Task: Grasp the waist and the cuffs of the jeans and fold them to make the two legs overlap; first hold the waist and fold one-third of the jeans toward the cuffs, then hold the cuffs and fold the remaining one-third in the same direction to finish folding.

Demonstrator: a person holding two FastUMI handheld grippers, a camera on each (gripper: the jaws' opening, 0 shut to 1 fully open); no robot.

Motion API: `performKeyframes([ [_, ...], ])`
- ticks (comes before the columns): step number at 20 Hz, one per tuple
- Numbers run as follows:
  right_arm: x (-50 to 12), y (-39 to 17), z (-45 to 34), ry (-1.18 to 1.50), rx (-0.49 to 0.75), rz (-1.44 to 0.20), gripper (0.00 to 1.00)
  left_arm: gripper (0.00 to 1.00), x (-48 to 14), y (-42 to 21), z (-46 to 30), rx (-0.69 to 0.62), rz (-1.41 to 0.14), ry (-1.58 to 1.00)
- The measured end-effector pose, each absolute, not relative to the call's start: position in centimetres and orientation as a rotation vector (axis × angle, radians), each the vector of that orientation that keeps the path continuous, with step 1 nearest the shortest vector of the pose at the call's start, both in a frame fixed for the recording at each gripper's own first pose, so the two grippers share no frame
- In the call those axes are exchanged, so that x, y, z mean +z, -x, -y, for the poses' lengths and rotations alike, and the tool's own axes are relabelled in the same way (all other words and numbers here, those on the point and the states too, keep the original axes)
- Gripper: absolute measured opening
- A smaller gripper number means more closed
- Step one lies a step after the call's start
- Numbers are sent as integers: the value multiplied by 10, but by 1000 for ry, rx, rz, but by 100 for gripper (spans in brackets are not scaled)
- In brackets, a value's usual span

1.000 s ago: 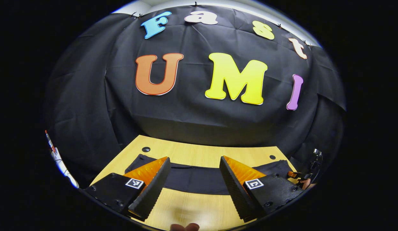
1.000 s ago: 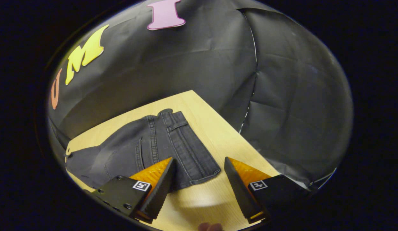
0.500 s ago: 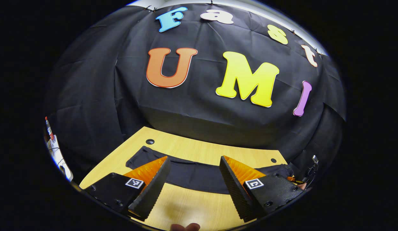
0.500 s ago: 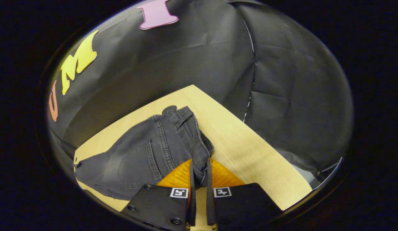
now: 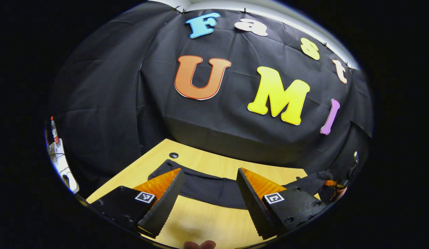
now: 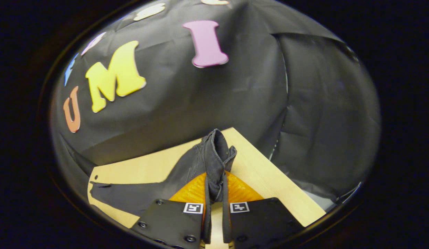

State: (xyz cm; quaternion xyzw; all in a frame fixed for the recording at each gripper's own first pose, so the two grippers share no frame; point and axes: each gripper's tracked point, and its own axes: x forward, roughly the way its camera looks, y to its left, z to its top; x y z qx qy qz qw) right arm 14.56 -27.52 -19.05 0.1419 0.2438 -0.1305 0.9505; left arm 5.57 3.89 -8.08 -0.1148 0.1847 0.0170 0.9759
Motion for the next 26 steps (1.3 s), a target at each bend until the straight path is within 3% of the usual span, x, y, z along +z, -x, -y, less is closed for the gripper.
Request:
performKeyframes([
  [3,-124,-132,212,-219,-166,-448,14,99,-80,-49,-69,38,-344,223],
  [4,-113,-133,185,-199,-132,-439,10,98,-80,-47,-79,40,-336,221],
  [8,-109,-166,59,-111,-10,-405,13,99,-81,-35,-120,66,-305,211],
  [10,-133,-169,-2,-61,50,-428,13,99,-84,-27,-135,70,-305,216],
  [11,-147,-170,-31,-37,83,-438,18,98,-87,-21,-143,76,-312,218],
  [12,-162,-173,-56,-12,111,-455,14,98,-90,-15,-150,85,-318,222],
  [16,-240,-182,-134,110,177,-538,14,99,-99,7,-177,136,-338,242],
  [19,-307,-176,-166,156,176,-652,10,99,-109,19,-194,159,-359,254],
  [20,-324,-176,-173,171,170,-682,14,98,-113,22,-199,169,-369,261],
  [23,-348,-182,-177,233,175,-715,14,99,-120,27,-211,188,-384,280],
  [26,-367,-176,-187,239,225,-772,23,99,-126,26,-212,182,-392,304],
])
